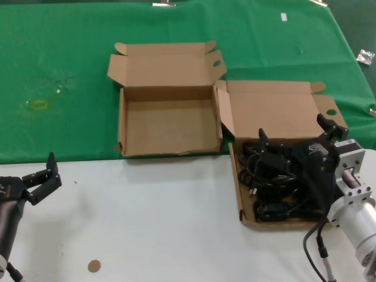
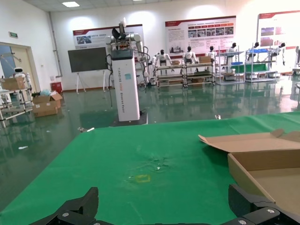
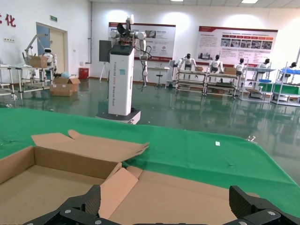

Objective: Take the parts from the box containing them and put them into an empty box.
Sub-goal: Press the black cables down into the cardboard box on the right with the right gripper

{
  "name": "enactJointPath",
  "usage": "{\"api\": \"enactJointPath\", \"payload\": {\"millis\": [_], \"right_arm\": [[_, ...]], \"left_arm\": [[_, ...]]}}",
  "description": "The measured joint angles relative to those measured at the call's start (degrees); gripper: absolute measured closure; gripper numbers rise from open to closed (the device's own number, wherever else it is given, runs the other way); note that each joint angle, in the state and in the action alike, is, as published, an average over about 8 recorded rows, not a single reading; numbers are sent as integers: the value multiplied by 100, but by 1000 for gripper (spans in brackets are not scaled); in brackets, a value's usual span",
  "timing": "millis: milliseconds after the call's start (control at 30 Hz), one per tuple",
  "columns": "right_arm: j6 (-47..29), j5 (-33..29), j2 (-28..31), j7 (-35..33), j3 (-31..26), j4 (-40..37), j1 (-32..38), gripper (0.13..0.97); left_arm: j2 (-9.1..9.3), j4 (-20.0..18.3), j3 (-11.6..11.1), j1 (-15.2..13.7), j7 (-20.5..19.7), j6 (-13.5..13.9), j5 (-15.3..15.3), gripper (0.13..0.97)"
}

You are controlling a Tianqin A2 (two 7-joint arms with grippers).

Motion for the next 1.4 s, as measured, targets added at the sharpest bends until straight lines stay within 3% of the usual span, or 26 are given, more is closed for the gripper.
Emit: {"api": "enactJointPath", "payload": {"millis": [1400], "right_arm": [[0, 0, 0, 0, 0, 0, 0, 129]], "left_arm": [[0, 0, 0, 0, 0, 0, 0, 132]]}}
